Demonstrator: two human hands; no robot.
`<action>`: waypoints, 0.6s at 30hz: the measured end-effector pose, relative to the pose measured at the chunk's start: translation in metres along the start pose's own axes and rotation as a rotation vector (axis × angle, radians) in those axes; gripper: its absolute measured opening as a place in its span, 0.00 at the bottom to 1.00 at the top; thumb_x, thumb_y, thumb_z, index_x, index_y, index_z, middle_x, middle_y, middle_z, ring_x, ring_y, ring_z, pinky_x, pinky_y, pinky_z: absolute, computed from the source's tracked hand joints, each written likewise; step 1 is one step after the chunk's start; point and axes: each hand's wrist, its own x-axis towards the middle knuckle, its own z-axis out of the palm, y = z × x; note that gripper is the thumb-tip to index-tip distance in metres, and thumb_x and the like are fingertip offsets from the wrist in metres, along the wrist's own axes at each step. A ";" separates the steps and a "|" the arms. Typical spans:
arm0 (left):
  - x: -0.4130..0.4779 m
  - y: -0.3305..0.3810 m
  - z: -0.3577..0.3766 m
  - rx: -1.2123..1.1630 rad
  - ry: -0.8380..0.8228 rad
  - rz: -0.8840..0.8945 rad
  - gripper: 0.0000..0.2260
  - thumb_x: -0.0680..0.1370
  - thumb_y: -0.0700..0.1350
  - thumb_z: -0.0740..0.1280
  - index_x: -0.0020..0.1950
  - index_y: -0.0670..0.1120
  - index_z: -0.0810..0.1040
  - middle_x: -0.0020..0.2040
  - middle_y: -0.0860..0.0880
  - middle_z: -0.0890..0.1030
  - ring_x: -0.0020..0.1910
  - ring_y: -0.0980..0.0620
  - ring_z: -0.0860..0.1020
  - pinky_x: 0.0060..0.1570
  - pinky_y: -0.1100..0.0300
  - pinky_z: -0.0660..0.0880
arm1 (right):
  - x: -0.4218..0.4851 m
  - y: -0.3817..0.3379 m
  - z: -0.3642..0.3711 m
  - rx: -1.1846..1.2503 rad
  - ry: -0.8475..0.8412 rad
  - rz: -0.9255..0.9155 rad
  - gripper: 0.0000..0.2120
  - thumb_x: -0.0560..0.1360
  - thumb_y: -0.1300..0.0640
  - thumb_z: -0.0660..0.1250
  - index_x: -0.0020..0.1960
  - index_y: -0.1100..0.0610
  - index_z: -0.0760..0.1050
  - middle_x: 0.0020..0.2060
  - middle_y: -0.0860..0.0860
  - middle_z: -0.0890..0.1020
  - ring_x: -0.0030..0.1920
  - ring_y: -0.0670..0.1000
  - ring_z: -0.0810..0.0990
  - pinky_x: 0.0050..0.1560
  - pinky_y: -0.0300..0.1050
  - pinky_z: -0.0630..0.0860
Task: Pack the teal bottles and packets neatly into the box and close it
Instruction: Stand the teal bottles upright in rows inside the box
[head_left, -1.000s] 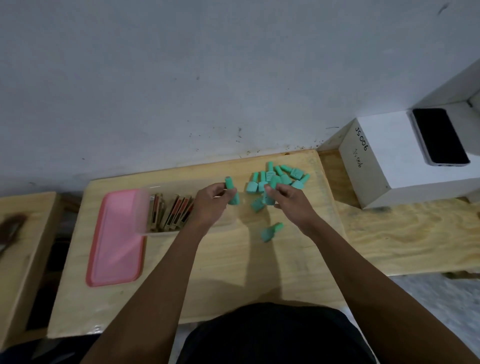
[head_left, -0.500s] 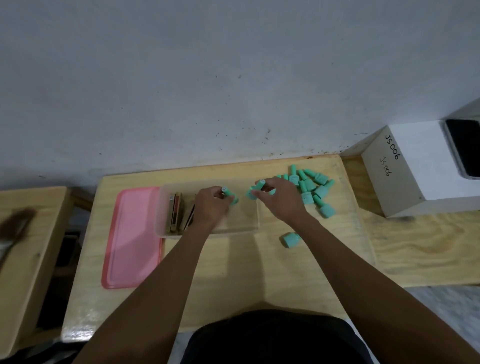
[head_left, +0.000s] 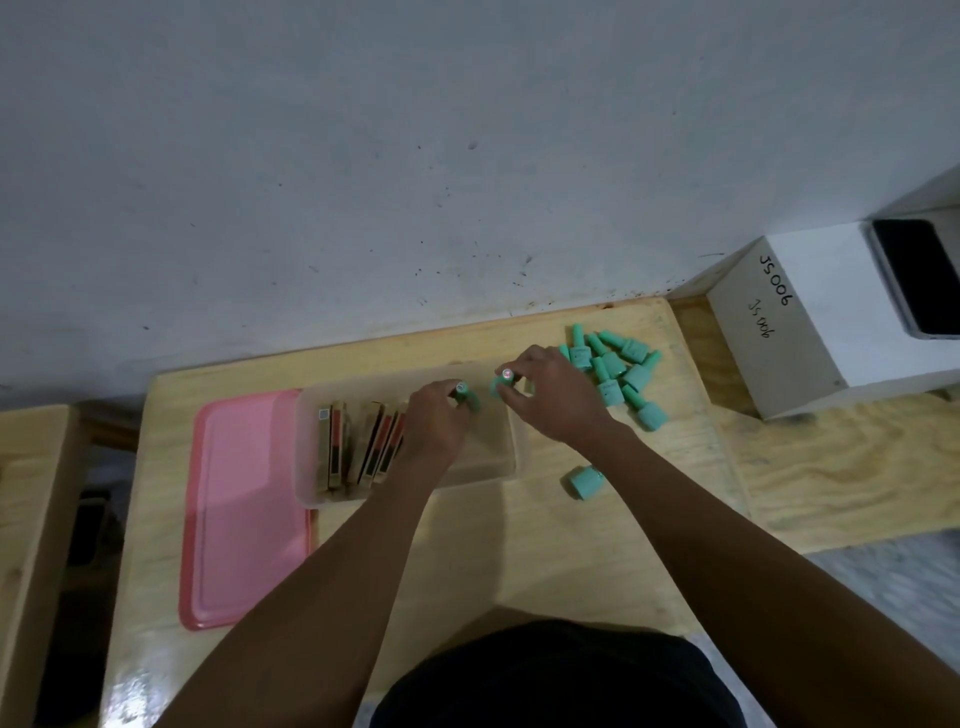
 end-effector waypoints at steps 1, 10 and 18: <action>0.001 -0.001 0.001 0.002 0.005 -0.006 0.10 0.73 0.36 0.68 0.53 0.40 0.83 0.51 0.41 0.84 0.50 0.44 0.80 0.47 0.62 0.71 | 0.000 0.000 0.000 -0.010 -0.001 -0.003 0.12 0.76 0.49 0.67 0.55 0.52 0.82 0.48 0.49 0.80 0.52 0.49 0.74 0.44 0.46 0.74; 0.012 -0.010 0.009 0.005 0.028 -0.037 0.13 0.73 0.39 0.69 0.56 0.45 0.82 0.52 0.46 0.84 0.49 0.47 0.81 0.52 0.53 0.78 | 0.012 -0.007 0.007 -0.250 0.021 0.004 0.13 0.75 0.48 0.67 0.55 0.52 0.82 0.49 0.50 0.83 0.53 0.52 0.76 0.51 0.49 0.70; 0.015 -0.013 0.012 -0.019 0.043 -0.055 0.13 0.73 0.39 0.71 0.57 0.45 0.82 0.51 0.45 0.85 0.49 0.48 0.82 0.52 0.53 0.79 | 0.013 -0.004 0.024 -0.326 -0.003 0.089 0.13 0.75 0.47 0.67 0.56 0.50 0.82 0.51 0.51 0.76 0.56 0.54 0.72 0.54 0.50 0.67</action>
